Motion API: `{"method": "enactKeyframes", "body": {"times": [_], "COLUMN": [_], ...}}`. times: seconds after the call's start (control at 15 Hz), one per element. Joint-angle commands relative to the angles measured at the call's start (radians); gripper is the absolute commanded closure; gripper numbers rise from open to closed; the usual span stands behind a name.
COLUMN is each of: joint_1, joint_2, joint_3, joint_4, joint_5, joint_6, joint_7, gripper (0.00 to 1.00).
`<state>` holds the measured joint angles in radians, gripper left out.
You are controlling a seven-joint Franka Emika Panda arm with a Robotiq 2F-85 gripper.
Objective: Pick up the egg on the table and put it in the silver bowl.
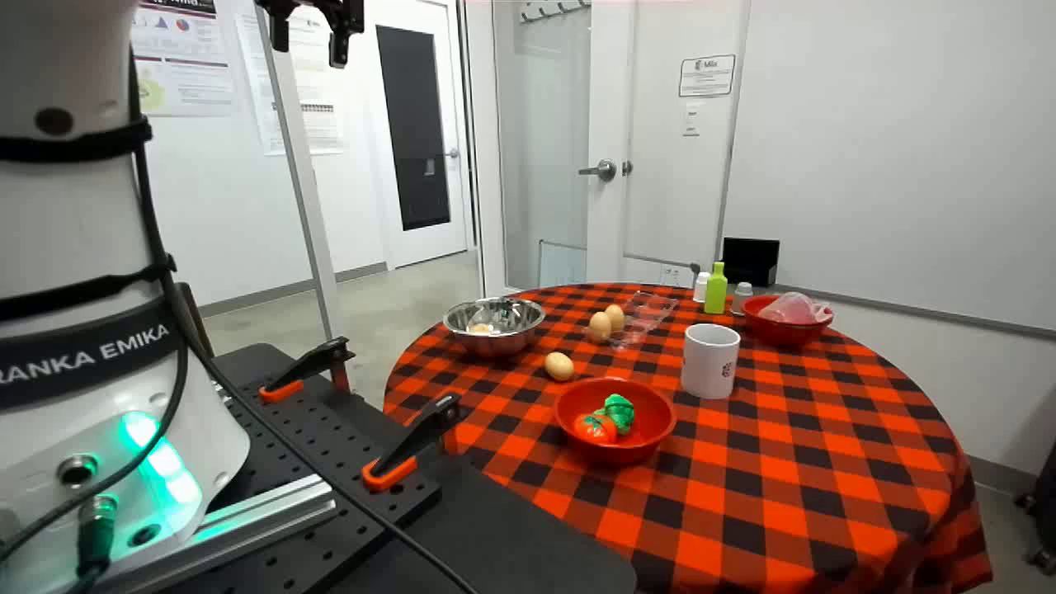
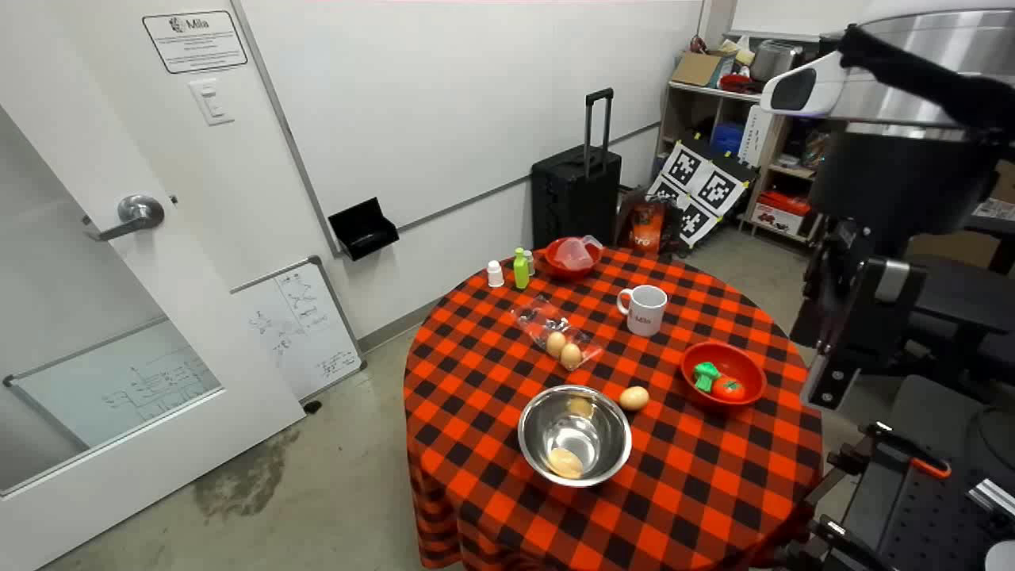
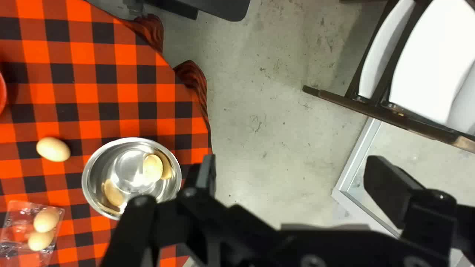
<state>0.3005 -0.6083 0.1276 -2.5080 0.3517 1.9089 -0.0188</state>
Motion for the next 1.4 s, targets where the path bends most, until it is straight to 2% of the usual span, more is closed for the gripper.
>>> {"method": "enactKeyframes", "body": {"times": [0.0,0.8,1.07,1.33], "joint_1": [-0.017,-0.017,-0.063,-0.133], "joint_2": [-0.001,-0.001,0.029,0.076], "joint_3": [0.014,0.014,0.013,0.009], "joint_4": [0.003,0.003,-0.019,-0.052], "joint_5": [0.008,0.008,-0.091,-0.218], "joint_6": [-0.005,-0.005,-0.009,0.044], "joint_7": [-0.007,-0.007,-0.019,0.006], "gripper": [0.0,0.0,0.0,0.0]}}
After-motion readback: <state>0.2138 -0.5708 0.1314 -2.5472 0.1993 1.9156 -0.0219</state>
